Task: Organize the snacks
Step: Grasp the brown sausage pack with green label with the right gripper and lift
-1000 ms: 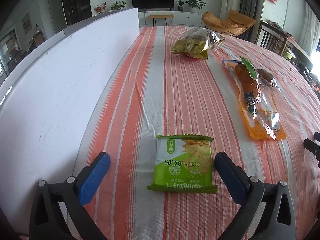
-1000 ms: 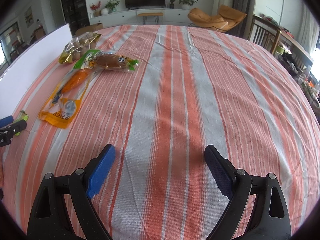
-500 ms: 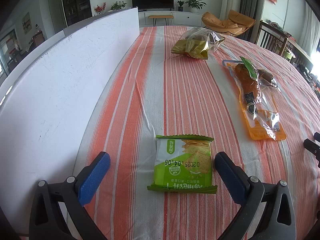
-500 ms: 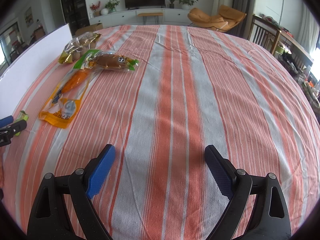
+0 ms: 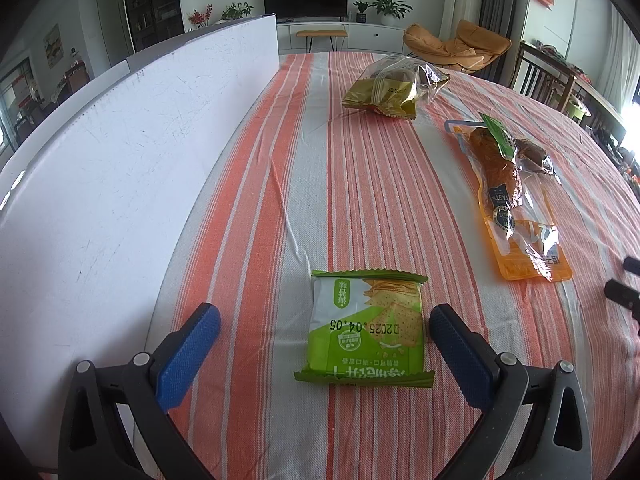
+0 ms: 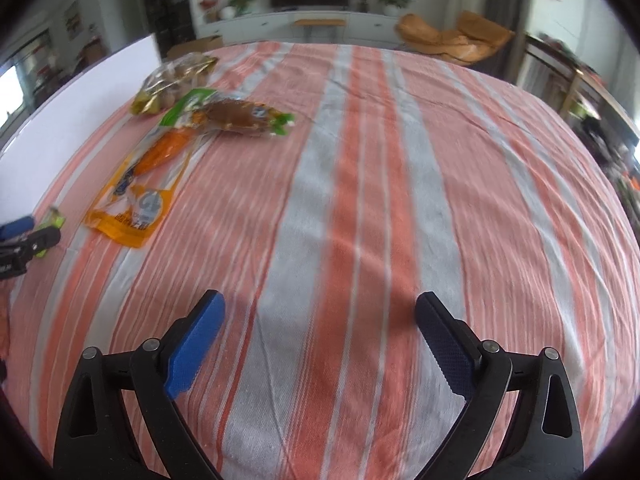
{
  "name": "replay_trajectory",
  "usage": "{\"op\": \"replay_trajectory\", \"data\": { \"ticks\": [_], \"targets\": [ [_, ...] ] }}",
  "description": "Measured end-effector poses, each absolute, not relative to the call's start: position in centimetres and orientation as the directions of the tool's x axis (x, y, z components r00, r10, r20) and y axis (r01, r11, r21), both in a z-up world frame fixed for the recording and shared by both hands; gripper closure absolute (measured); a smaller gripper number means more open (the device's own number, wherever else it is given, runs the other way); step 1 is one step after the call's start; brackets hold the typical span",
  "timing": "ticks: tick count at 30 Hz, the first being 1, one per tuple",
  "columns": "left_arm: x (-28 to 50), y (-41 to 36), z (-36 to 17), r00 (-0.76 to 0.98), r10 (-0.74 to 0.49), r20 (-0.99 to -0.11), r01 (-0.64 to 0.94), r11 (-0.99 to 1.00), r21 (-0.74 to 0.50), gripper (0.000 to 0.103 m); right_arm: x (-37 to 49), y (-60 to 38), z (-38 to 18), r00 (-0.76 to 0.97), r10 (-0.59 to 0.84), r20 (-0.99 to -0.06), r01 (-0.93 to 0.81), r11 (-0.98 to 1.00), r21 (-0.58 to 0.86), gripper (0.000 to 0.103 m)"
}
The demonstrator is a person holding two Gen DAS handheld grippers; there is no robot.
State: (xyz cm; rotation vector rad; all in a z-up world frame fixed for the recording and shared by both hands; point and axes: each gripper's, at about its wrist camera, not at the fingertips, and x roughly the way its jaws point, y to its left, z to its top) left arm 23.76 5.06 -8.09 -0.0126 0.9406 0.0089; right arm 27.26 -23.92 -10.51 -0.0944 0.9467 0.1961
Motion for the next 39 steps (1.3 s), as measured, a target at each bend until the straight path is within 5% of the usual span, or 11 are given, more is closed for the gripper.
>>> {"op": "replay_trajectory", "data": {
  "ticks": [7, 18, 20, 22, 24, 29, 39],
  "targets": [
    [23.8, 5.1, -8.1, 0.589, 0.002, -0.808, -0.013, 1.000, -0.008, 0.000, 34.9, -20.5, -6.4, 0.530, 0.236, -0.815, -0.473, 0.879, -0.053, 0.007],
    [23.6, 5.2, -8.1, 0.590, 0.001, -0.808, -0.013, 1.000, -0.009, 0.000, 42.2, -13.7, -9.6, 0.365, 0.159, -0.917, -0.667, 0.732, -0.139, 0.009],
    [23.4, 5.3, -7.9, 0.590, 0.001, -0.808, -0.013, 1.000, -0.009, 0.000, 42.3, -13.6, -9.6, 0.340, 0.183, -0.922, -0.658, 0.747, -0.095, 0.014],
    [23.4, 5.2, -7.9, 0.590, 0.001, -0.807, -0.013, 1.000, -0.009, 0.000, 42.3, -14.2, -9.3, 0.337, 0.217, -0.916, -0.623, 0.781, -0.044, 0.043],
    [23.4, 5.1, -7.9, 0.590, 0.001, -0.807, -0.013, 1.000, -0.008, 0.000, 42.2, -15.3, -8.9, 0.347, 0.224, -0.911, -0.584, 0.812, -0.022, 0.058],
    [23.4, 5.1, -7.9, 0.590, 0.001, -0.807, -0.013, 1.000, -0.008, 0.000, 39.9, -18.7, -8.3, 0.347, 0.263, -0.900, -0.510, 0.858, 0.054, 0.066],
    [23.4, 5.2, -7.9, 0.590, 0.000, -0.808, -0.013, 1.000, -0.009, 0.000, 33.1, -25.1, -8.1, 0.298, 0.335, -0.894, -0.404, 0.893, 0.200, 0.066]
  ]
}}
